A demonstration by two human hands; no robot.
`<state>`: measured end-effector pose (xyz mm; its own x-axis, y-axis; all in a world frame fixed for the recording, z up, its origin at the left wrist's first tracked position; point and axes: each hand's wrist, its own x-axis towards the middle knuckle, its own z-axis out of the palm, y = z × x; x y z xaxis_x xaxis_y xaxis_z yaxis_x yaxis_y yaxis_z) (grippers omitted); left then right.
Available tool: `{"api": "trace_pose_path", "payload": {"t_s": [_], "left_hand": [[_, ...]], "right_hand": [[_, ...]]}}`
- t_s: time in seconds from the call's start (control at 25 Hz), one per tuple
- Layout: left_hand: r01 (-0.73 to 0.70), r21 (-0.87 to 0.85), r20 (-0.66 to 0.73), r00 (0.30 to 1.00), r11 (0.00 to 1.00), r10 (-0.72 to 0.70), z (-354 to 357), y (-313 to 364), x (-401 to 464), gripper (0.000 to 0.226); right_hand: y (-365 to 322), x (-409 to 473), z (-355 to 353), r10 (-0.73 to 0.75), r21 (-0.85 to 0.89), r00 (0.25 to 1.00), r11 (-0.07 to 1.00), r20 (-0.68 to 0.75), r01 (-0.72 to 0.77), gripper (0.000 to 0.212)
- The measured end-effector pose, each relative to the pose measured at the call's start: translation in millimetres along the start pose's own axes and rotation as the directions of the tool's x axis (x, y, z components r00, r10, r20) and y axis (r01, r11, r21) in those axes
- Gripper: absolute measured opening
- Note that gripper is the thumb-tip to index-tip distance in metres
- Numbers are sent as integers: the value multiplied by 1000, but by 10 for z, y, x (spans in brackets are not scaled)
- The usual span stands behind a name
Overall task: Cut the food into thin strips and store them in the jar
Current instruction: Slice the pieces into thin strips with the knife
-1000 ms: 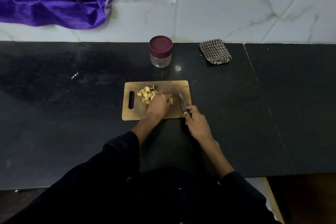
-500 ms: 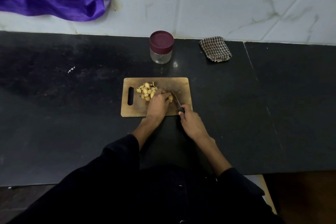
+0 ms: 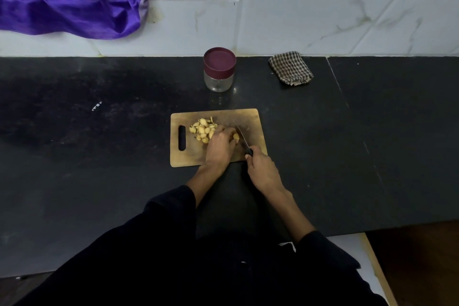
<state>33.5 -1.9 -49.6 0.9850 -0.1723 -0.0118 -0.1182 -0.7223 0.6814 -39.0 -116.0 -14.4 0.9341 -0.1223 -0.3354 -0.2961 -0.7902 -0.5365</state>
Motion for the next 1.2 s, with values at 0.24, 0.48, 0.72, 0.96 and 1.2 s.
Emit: {"api": "trace_pose_path", "payload": {"t_s": [0.24, 0.48, 0.72, 0.96, 1.2], "left_hand": [[-15, -25, 29, 999, 1000, 15, -45, -39, 34, 24], [-31, -19, 29, 999, 999, 32, -54, -62, 34, 26], [-29, -18, 19, 999, 999, 30, -57, -54, 29, 28], [-22, -19, 17, 1000, 1000, 22, -60, -39, 17, 26], [-22, 8, 28, 999, 1000, 22, -56, -39, 21, 26]], "right_hand": [[-28, -56, 33, 105, 61, 993, 993, -56, -102, 29], [-119, -61, 71, 109, 53, 992, 993, -55, -106, 27], [-133, -35, 69, 83, -90, 995, 992, -54, -88, 26], [-133, 47, 20, 141, -194, 990, 972, 26, -133, 29], [-283, 183, -50, 257, -203, 962, 950, 87, -236, 25]]}}
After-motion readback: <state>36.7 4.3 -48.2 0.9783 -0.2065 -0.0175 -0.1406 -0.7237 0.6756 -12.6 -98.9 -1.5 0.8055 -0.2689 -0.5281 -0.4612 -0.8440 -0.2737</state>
